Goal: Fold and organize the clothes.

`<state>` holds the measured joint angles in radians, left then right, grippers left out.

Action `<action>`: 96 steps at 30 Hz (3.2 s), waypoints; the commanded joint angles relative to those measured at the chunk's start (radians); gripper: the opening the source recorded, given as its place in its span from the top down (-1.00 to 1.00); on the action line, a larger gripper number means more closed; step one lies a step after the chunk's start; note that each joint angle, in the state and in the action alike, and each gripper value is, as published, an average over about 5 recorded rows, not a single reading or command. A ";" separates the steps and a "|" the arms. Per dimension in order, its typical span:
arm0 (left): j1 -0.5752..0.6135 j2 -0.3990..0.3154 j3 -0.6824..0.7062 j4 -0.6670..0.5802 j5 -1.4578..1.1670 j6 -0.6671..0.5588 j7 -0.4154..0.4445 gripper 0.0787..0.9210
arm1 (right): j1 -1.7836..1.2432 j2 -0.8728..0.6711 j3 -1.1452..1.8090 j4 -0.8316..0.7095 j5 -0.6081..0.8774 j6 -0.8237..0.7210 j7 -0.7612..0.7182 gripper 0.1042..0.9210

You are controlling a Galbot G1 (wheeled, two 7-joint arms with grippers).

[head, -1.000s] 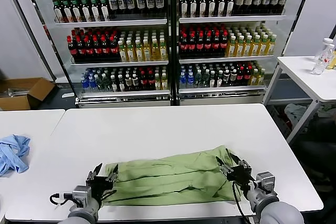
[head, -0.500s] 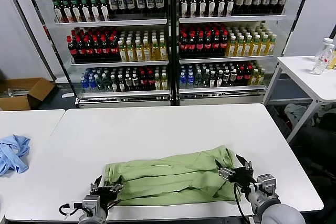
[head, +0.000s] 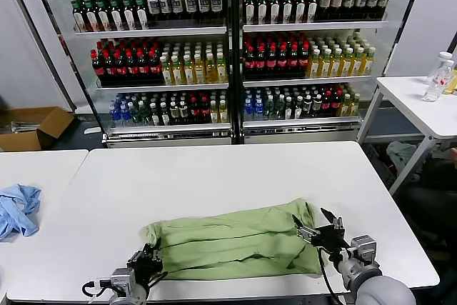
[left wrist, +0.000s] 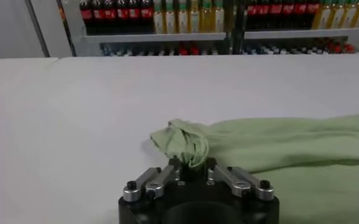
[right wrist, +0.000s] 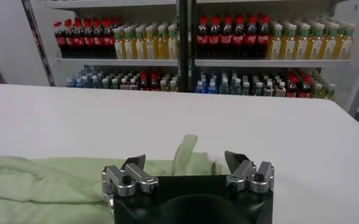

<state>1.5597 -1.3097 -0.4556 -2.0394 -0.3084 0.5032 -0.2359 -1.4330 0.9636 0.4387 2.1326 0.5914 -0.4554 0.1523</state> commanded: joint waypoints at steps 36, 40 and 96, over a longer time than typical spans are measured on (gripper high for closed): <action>-0.199 0.080 -0.057 -0.240 -0.829 0.068 0.013 0.98 | 0.099 -0.032 -0.067 -0.010 0.003 0.035 -0.010 -0.76; -0.239 0.074 0.055 -0.151 -0.732 0.054 0.008 0.98 | 0.108 -0.039 -0.067 -0.008 0.003 0.036 -0.012 -0.76; -0.218 0.171 -0.168 0.239 -0.592 0.040 0.267 -0.17 | 0.136 -0.039 -0.072 -0.039 -0.011 0.059 -0.013 -0.76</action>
<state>1.3468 -1.1301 -0.6021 -1.8542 -0.7576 0.5532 -0.0394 -1.3019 0.9237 0.3678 2.0939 0.5804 -0.3981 0.1387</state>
